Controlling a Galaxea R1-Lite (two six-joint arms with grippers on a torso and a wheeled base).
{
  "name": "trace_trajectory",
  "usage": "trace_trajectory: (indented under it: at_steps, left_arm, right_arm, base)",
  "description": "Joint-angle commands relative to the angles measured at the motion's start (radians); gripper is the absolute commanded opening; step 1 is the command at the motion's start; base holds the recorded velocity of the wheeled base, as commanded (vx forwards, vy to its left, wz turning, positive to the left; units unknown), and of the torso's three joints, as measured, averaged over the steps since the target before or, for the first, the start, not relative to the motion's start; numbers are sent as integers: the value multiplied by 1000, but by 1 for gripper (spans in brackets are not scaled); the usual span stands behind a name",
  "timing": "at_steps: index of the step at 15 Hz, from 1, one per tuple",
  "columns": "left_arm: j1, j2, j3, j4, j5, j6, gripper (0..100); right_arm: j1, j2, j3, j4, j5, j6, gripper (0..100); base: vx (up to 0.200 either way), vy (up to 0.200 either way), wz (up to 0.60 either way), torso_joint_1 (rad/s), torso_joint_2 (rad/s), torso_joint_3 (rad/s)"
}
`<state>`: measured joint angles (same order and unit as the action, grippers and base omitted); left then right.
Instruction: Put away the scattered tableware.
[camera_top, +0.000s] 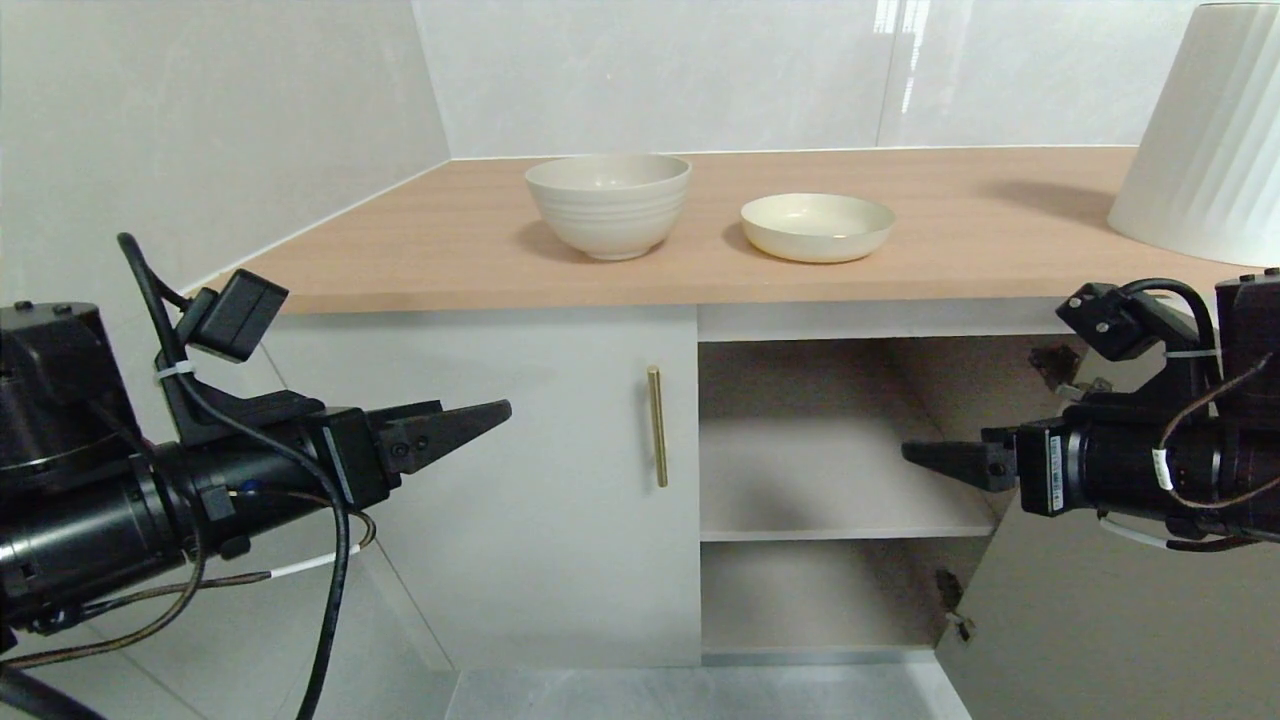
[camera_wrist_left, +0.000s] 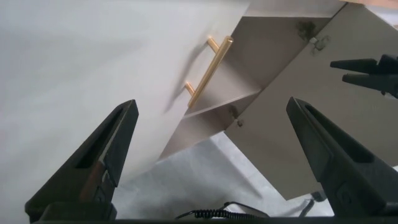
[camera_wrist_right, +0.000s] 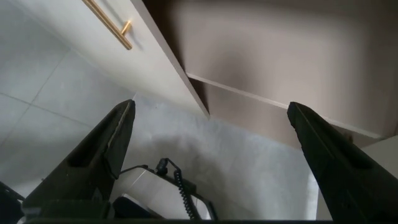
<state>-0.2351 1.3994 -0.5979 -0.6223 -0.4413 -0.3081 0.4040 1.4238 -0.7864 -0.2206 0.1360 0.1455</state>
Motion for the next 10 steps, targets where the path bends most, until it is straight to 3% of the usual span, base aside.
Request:
trace_trajectory:
  at_steps: [1, 5, 10]
  left_arm:
    - [5, 4, 0, 0, -2, 0, 100]
    - [5, 6, 0, 0, -2, 0, 100]
    - [5, 7, 0, 1, -4, 0, 100]
  right_arm:
    - [-1, -3, 4, -2, 1, -4, 100]
    - [1, -3, 16, -16, 1, -21, 100]
    - [-1, -5, 18, -19, 1, -23, 100]
  base:
    - [0, 0, 0, 0, 0, 0]
    - [0, 0, 0, 93, -234, -194]
    - [0, 0, 0, 132, -493, -275]
